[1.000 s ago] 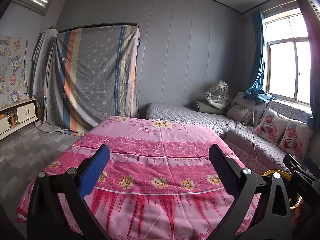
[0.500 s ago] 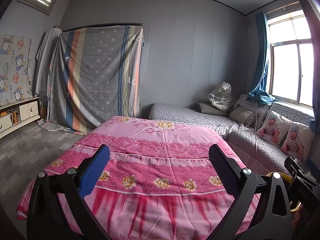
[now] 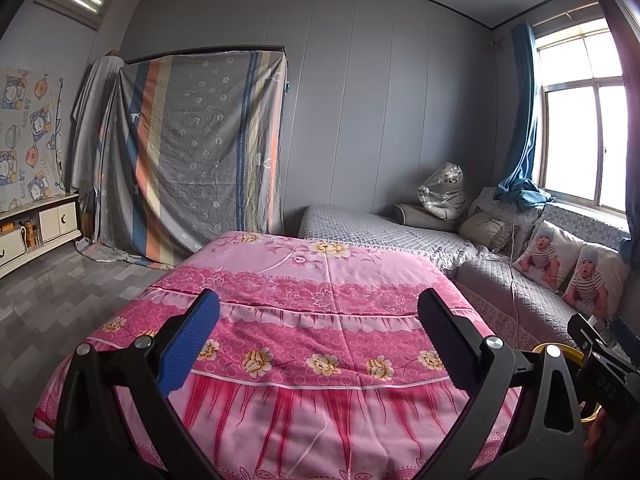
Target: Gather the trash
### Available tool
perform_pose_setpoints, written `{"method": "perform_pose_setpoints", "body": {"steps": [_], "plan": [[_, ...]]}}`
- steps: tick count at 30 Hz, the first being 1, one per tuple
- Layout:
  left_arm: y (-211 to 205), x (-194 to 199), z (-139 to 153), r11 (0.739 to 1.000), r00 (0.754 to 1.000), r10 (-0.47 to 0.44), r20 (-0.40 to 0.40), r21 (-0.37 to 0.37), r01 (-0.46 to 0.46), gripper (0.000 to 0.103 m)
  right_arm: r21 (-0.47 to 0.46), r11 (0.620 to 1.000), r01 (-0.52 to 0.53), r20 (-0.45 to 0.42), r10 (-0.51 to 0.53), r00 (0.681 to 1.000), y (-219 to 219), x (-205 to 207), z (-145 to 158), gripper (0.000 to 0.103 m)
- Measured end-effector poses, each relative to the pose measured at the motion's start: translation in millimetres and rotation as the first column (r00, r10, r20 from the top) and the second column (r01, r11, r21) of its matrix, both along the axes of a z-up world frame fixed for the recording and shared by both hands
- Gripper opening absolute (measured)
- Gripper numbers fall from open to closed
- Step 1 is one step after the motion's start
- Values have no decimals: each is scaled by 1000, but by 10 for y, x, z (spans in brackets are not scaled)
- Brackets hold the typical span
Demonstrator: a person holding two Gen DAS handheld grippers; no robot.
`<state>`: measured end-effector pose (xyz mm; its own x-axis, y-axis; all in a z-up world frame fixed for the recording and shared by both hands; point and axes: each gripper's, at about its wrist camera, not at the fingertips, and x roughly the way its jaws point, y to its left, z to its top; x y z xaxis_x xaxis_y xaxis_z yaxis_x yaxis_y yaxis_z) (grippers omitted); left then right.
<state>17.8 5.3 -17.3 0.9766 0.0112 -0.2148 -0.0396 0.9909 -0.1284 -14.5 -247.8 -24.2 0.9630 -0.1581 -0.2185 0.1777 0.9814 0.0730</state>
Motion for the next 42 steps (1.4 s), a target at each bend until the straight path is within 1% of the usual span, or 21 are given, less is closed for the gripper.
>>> {"method": "perform_pose_setpoints", "body": {"steps": [26, 38, 42], "plan": [[-41, 38, -29, 1000, 1000, -18, -18, 7, 18, 95, 25, 1000, 12, -29, -11, 1000, -20, 42, -91, 95], [-34, 131, -75, 1000, 998, -29, -47, 8, 29, 95, 34, 999, 18, -39, -17, 999, -51, 58, -113, 95], [-59, 146, -91, 999, 997, -45, -59, 13, 46, 95, 41, 999, 19, -48, -17, 999, -67, 67, -130, 95]]}}
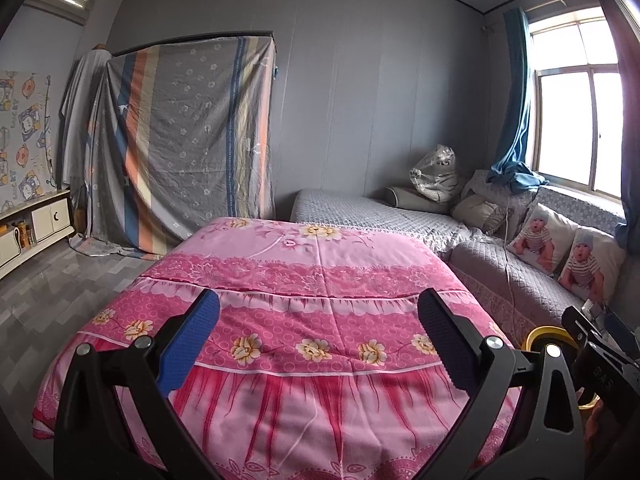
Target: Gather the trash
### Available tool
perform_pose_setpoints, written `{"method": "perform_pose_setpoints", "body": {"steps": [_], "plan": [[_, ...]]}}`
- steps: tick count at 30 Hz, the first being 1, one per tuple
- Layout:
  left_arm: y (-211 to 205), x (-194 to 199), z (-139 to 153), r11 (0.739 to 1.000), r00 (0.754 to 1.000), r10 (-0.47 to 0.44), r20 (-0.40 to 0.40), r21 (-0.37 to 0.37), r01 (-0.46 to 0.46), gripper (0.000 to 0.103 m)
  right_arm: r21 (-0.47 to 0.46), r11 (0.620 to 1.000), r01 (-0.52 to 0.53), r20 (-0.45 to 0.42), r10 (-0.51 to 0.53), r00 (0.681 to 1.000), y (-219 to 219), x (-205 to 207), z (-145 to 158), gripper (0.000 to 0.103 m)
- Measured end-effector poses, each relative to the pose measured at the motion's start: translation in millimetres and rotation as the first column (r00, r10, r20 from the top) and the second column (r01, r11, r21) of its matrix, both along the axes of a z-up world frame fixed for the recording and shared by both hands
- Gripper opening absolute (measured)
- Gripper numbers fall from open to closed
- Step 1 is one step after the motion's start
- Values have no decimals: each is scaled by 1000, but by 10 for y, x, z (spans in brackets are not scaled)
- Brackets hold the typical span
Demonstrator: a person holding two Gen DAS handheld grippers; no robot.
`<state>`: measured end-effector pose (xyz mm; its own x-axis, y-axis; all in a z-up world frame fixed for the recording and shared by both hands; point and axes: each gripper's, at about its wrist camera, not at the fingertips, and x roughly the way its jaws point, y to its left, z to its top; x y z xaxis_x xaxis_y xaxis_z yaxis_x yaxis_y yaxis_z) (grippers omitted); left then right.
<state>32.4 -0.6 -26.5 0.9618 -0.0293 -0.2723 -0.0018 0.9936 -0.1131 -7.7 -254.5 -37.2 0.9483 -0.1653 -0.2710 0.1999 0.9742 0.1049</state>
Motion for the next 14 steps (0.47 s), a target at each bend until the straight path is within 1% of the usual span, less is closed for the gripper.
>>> {"method": "perform_pose_setpoints", "body": {"steps": [4, 9, 14], "plan": [[-22, -9, -1, 1000, 1000, -2, 12, 14, 2, 95, 0, 1000, 0, 0, 0, 1000, -11, 2, 1, 95], [-40, -10, 8, 1000, 1000, -28, 8, 7, 28, 95, 3, 1000, -1, -2, 1, 1000, -12, 1, 0, 95], [-37, -8, 6, 1000, 999, -31, 6, 5, 31, 95, 2, 1000, -1, -1, 1, 1000, -18, 2, 2, 95]]}}
